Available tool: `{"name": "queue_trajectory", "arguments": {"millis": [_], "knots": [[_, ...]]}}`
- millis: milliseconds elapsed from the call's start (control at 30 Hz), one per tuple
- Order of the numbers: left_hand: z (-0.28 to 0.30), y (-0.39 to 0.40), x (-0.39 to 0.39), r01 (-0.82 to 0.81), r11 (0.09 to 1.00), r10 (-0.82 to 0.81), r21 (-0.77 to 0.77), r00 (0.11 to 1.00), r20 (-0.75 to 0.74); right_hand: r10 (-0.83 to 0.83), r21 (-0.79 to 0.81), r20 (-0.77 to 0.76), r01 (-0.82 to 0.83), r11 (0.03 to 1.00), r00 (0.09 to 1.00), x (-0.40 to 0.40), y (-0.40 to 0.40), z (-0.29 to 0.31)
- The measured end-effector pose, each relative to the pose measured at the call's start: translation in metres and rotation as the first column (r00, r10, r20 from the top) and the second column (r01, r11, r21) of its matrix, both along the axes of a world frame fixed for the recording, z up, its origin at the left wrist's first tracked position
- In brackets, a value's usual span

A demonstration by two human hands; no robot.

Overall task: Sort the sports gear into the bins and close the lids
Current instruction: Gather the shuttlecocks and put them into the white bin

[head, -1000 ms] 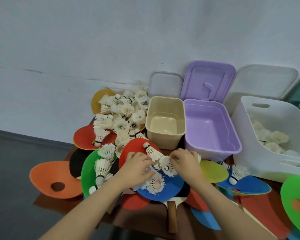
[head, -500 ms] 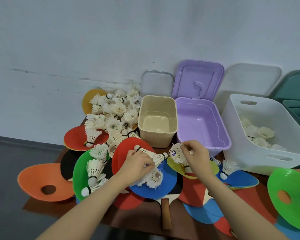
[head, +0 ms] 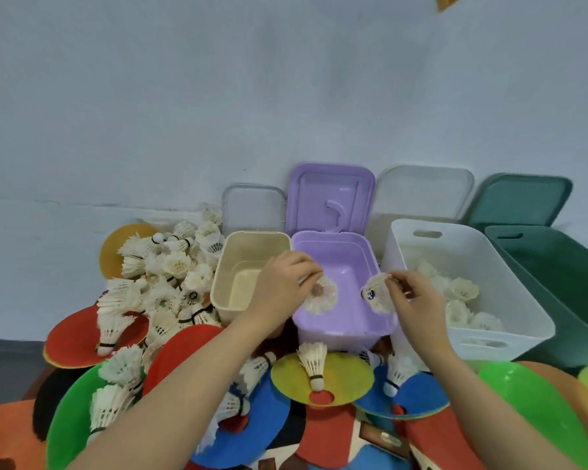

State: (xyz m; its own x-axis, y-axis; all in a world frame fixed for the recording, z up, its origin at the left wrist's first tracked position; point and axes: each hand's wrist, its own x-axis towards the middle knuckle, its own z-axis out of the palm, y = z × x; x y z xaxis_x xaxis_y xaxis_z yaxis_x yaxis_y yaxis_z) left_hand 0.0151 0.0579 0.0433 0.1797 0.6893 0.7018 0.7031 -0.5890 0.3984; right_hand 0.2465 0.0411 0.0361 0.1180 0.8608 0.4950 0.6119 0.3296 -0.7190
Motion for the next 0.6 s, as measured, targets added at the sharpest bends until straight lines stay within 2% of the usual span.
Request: {"name": "queue_trajectory", "arguments": {"millis": [100, 200, 433, 500, 600], "knots": [[0.01, 0.029, 0.049, 0.062, 0.998, -0.062, 0.018, 0.998, 0.014, -0.09, 0.052, 0.043, 0.088, 0.995, 0.995, 0.045, 0.02, 0.007], [0.014, 0.053, 0.101, 0.096, 0.995, -0.094, -0.02, 0.994, 0.061, -0.171, 0.028, 0.051, 0.17, 0.985, 0.984, 0.09, 0.037, 0.011], [0.019, 0.089, 0.192, 0.177, 0.94, -0.133, -0.29, 0.978, 0.163, -0.263, -0.054, 0.125, 0.271, 0.961, 0.957, 0.161, 0.064, 0.01], [0.015, 0.095, 0.204, 0.155, 0.915, -0.126, -0.373, 0.987, 0.1, -0.232, -0.17, 0.196, 0.266, 0.949, 0.953, 0.171, 0.069, -0.001], [0.003, 0.098, 0.209, 0.041, 0.869, -0.146, -0.493, 0.973, -0.176, -0.155, -0.344, 0.282, 0.25, 0.905, 0.947, 0.178, 0.072, -0.021]]}}
